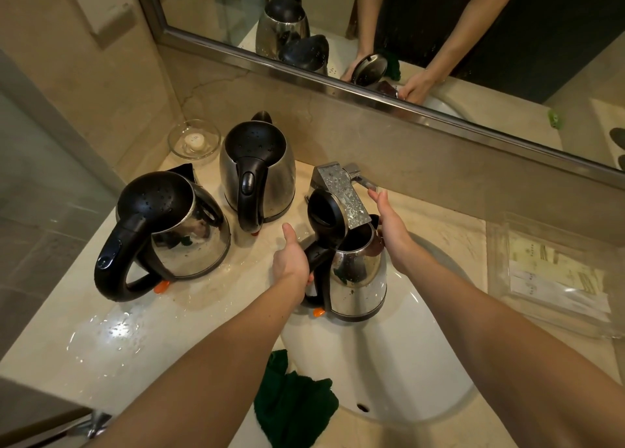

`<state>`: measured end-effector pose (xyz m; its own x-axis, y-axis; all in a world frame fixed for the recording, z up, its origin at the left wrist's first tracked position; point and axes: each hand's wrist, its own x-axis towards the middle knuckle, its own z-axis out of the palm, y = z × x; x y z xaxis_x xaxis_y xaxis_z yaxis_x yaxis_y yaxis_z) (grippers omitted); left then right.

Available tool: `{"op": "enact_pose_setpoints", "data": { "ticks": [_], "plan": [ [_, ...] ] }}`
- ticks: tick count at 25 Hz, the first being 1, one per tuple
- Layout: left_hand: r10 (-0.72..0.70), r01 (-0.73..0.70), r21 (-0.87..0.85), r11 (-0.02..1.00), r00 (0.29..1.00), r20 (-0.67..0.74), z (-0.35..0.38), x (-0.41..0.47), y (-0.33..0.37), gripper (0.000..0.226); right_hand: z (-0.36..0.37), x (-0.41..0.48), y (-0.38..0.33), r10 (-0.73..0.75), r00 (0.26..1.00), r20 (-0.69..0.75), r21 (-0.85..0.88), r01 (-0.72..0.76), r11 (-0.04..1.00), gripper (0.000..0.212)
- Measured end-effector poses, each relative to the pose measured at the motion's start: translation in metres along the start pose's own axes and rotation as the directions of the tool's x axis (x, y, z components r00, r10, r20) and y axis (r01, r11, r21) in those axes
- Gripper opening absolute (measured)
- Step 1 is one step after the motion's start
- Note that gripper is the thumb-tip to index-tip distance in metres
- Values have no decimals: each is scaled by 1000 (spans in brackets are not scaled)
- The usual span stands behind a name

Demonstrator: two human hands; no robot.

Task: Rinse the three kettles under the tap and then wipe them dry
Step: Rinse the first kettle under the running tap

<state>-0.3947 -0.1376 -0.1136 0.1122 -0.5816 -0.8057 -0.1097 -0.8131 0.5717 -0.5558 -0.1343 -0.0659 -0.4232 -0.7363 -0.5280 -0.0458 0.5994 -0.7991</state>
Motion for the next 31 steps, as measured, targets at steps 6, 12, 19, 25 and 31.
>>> {"op": "enact_pose_setpoints", "data": {
  "ticks": [6, 12, 19, 25, 31],
  "plan": [
    [14, -13, -16, 1000, 999, 31, -1, 6, -10, 78, -3, 2, 19, 26, 1000, -11, 44, -26, 999, 63],
    [14, -12, -36, 999, 999, 33, 1, 9, -19, 82, -6, 5, 29, 35, 999, 19, 96, -36, 995, 62],
    [64, -63, -142, 988, 998, 1, 5, 10, -24, 88, -1, 28, 42, 8, 1000, 6, 110, -8, 994, 63],
    [132, -143, -178, 974, 989, -68, 6, 22, -30, 89, 11, 41, 51, 26, 999, -24, 96, -24, 995, 65],
    [263, -287, -66, 956, 934, -242, 17, 12, -31, 72, 16, 44, 60, -31, 996, -87, 98, 39, 994, 54]
  ]
}}
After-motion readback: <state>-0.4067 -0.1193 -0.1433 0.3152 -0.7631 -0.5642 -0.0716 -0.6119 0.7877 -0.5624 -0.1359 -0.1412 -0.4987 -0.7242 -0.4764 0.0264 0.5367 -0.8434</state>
